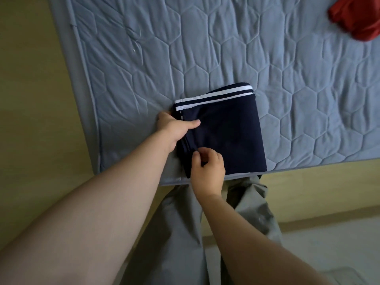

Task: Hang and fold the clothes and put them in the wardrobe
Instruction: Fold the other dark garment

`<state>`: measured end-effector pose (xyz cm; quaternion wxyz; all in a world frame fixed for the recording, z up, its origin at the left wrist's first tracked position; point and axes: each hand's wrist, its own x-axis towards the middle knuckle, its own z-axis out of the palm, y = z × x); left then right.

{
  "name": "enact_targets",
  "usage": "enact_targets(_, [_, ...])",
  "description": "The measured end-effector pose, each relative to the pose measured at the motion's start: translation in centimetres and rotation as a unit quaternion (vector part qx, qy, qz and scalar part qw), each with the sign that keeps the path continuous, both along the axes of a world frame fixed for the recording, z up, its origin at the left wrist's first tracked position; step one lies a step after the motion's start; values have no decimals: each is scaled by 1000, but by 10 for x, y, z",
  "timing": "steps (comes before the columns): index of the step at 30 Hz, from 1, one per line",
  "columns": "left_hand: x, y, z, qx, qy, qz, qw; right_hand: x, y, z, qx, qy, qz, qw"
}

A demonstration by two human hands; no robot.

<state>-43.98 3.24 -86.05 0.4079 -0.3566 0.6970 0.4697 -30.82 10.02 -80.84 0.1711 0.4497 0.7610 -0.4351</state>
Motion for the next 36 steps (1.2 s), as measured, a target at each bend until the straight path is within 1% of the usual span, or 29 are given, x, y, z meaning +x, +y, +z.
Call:
enact_targets(1, [0,0,-1,4,-17,6,1000,0,2,0,-8,-42,-77,996])
enact_targets(2, [1,1,-1,10,-38,14,999,0,3,0,-16,-89,-151,984])
enact_targets(3, [2,1,-1,19,-61,22,998,1,2,-1,-33,-139,-219,965])
enact_targets(5, [5,0,0,52,-104,35,993,1,-1,-1,-102,-217,-349,906])
enact_targets(7, [10,1,4,83,-136,44,986,2,-3,1,-218,-231,-458,830])
enact_targets(8, [12,1,7,89,-137,49,985,4,-3,1,-280,-218,-487,798])
enact_targets(10, [15,2,11,92,-123,54,987,8,-2,1,-366,-180,-517,752])
enact_targets(11, [16,3,12,93,-113,54,988,11,0,0,-385,-168,-525,740])
enact_targets(12, [18,3,13,96,-105,55,988,15,1,-1,-393,-162,-525,737])
enact_targets(15, [21,5,17,118,-93,65,987,23,2,-4,-404,-159,-502,748])
enact_targets(18, [23,5,27,132,-67,89,985,28,4,1,-436,-139,-481,748])
enact_targets(22, [26,7,53,128,-32,103,986,28,12,24,-486,-90,-486,721])
enact_targets(24, [29,8,75,123,-8,116,986,23,17,45,-495,-75,-495,710])
enact_targets(26, [32,9,101,105,26,132,985,17,22,72,-490,-81,-491,716])
enact_targets(28, [32,6,136,71,68,150,984,9,28,105,-485,-111,-456,738])
enact_targets(29, [32,3,156,50,85,158,983,4,30,125,-478,-137,-428,755])
enact_targets(30, [31,-2,177,28,100,163,981,-3,31,145,-467,-167,-388,777])
enact_targets(32, [30,-16,222,-13,131,169,977,-16,33,189,-416,-222,-269,840])
enact_targets(34, [28,-32,268,-49,162,172,970,-30,33,227,-341,-231,-152,898])
enact_targets(35, [29,-41,291,-62,178,178,966,-37,32,247,-324,-219,-109,914])
enact_targets(36, [29,-49,313,-71,195,189,960,-45,29,266,-327,-205,-80,919])
